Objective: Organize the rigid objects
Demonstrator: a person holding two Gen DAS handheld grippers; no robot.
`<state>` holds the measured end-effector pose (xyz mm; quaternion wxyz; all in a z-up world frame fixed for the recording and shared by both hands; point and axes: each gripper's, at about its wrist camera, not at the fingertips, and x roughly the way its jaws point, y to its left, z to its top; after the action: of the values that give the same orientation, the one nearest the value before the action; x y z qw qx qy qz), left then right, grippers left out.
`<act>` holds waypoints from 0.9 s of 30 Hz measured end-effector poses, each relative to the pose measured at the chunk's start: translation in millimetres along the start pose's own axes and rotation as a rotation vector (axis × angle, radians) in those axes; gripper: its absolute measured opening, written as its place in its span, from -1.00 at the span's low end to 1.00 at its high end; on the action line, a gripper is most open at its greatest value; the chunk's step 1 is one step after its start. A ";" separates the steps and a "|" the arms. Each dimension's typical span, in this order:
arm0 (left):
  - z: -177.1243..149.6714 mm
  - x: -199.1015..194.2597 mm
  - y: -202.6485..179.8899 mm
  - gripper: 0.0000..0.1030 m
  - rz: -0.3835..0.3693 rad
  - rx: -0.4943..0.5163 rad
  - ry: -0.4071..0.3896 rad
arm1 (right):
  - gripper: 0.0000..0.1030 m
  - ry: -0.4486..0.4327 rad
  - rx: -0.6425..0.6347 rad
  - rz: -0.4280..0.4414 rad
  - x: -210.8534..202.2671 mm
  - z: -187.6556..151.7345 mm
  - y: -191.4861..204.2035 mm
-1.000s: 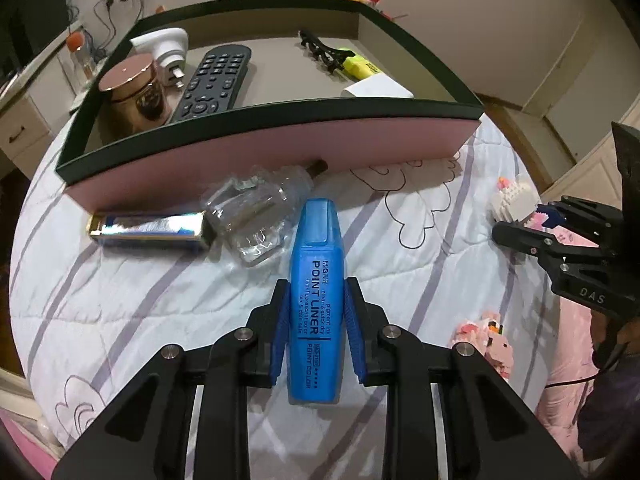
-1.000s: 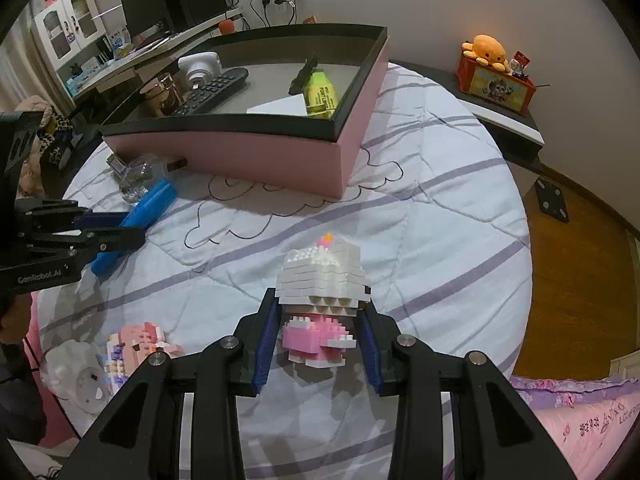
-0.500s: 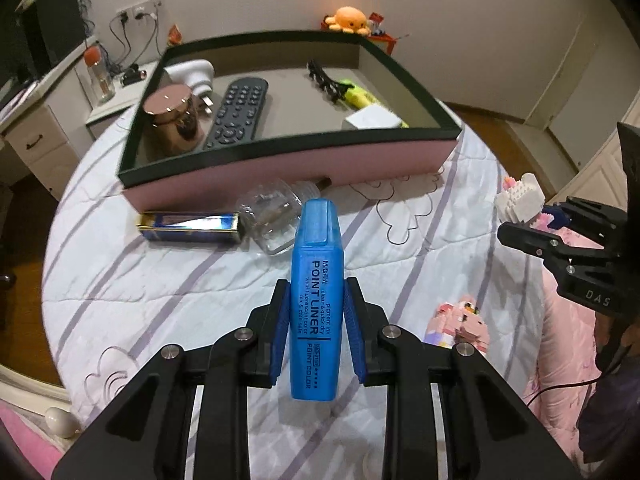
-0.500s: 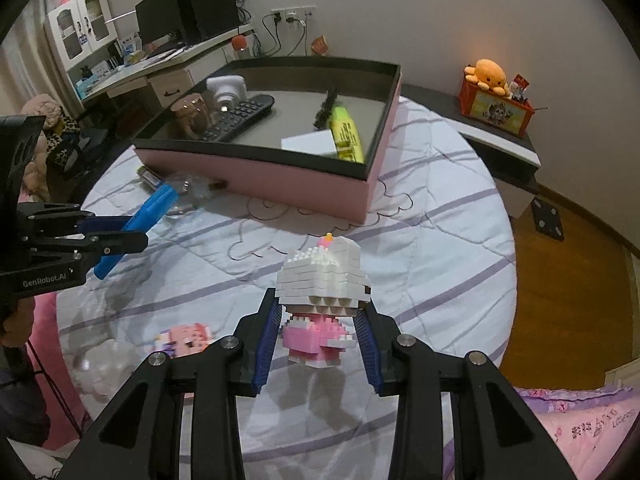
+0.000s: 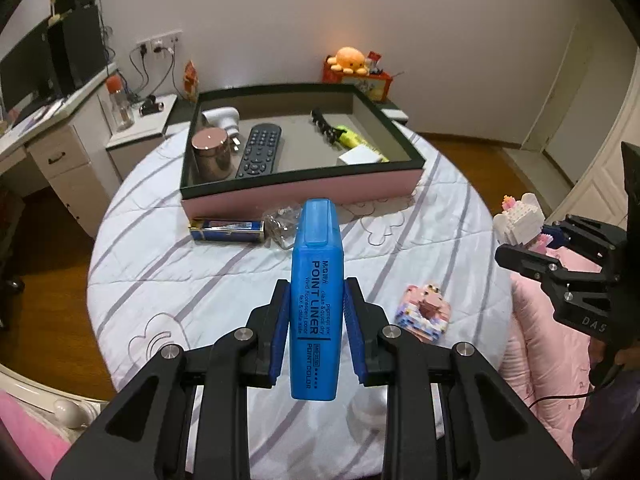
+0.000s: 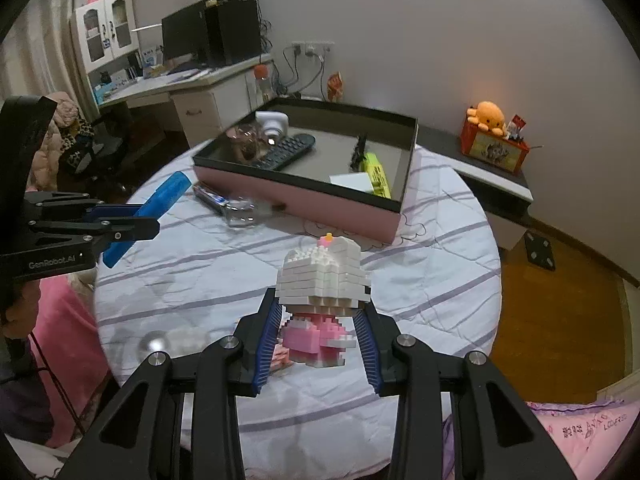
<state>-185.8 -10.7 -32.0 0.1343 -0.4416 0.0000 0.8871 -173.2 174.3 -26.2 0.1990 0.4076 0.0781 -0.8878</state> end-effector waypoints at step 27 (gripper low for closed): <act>0.9 -20.6 9.7 -0.49 0.010 -0.063 -0.048 | -0.26 -0.133 0.044 0.029 -34.5 3.2 11.0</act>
<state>-177.0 -24.9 -16.4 0.1160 -0.4242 -0.0292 0.8976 -150.5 173.2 2.3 0.2078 0.3529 0.0392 -0.9115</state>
